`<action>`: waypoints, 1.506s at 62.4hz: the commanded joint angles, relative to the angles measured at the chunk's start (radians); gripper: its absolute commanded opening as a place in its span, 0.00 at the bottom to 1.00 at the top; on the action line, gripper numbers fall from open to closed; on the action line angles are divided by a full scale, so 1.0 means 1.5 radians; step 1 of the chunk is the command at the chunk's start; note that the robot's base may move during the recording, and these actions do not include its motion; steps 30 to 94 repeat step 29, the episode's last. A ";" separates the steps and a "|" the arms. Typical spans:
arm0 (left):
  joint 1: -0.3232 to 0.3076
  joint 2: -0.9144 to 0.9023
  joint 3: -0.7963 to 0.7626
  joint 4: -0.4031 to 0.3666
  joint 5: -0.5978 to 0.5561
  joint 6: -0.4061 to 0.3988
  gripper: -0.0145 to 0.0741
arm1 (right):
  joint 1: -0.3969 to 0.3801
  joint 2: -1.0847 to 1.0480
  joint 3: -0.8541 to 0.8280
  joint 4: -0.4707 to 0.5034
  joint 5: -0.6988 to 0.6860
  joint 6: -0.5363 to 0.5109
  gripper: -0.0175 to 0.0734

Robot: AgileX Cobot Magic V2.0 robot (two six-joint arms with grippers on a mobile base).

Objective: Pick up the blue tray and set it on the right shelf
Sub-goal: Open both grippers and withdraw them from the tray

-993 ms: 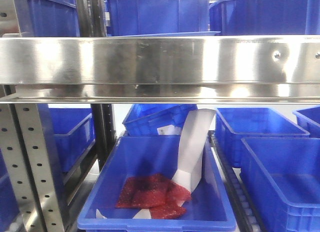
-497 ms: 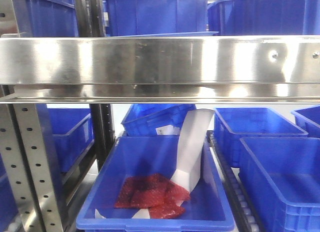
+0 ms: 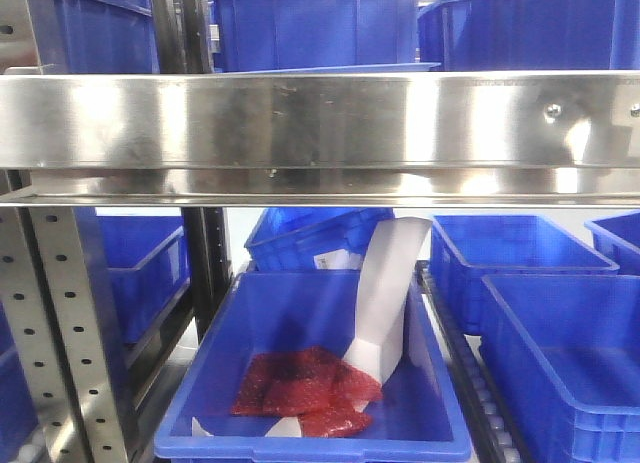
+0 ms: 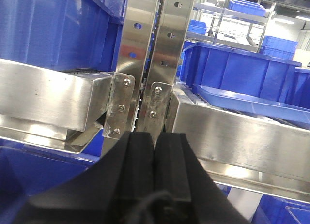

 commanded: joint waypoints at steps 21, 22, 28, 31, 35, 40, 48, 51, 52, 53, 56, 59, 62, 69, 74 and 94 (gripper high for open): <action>0.002 -0.008 0.021 -0.003 -0.060 -0.003 0.11 | -0.005 -0.013 -0.016 0.004 -0.066 -0.003 0.26; 0.002 -0.008 0.021 -0.003 -0.060 -0.003 0.11 | -0.005 -0.013 -0.016 0.004 -0.066 -0.003 0.26; 0.002 -0.008 0.021 -0.003 -0.060 -0.003 0.11 | -0.005 -0.013 -0.016 0.004 -0.066 -0.003 0.26; 0.002 -0.008 0.021 -0.003 -0.060 -0.003 0.11 | -0.005 -0.013 -0.016 0.004 -0.066 -0.003 0.26; 0.002 -0.008 0.021 -0.003 -0.060 -0.003 0.11 | -0.005 -0.013 -0.016 0.004 -0.066 -0.003 0.26; 0.002 -0.008 0.021 -0.003 -0.060 -0.003 0.11 | -0.005 -0.013 -0.016 0.004 -0.066 -0.003 0.26; 0.002 -0.008 0.021 -0.003 -0.060 -0.003 0.11 | -0.005 -0.013 -0.016 0.004 -0.066 -0.003 0.26; 0.002 -0.008 0.021 -0.003 -0.060 -0.003 0.11 | -0.005 -0.013 -0.016 0.004 -0.066 -0.003 0.26; 0.002 -0.008 0.021 -0.003 -0.060 -0.003 0.11 | -0.005 -0.013 -0.016 0.004 -0.066 -0.003 0.26; 0.002 -0.008 0.021 -0.003 -0.060 -0.003 0.11 | -0.005 -0.013 -0.016 0.004 -0.066 -0.003 0.26; 0.002 -0.008 0.021 -0.003 -0.060 -0.003 0.11 | -0.005 -0.013 -0.016 0.004 -0.066 -0.003 0.26; 0.002 -0.008 0.021 -0.003 -0.060 -0.003 0.11 | -0.005 -0.013 -0.016 0.004 -0.066 -0.003 0.26; 0.002 -0.008 0.021 -0.003 -0.060 -0.003 0.11 | -0.005 -0.013 -0.016 0.004 -0.066 -0.003 0.26; 0.002 -0.008 0.021 -0.003 -0.060 -0.003 0.11 | -0.005 -0.013 -0.016 0.004 -0.066 -0.003 0.26; 0.002 -0.008 0.021 -0.003 -0.060 -0.003 0.11 | -0.005 -0.013 -0.016 0.004 -0.066 -0.003 0.26; 0.002 -0.008 0.021 -0.003 -0.060 -0.003 0.11 | -0.005 -0.013 -0.016 0.004 -0.066 -0.003 0.26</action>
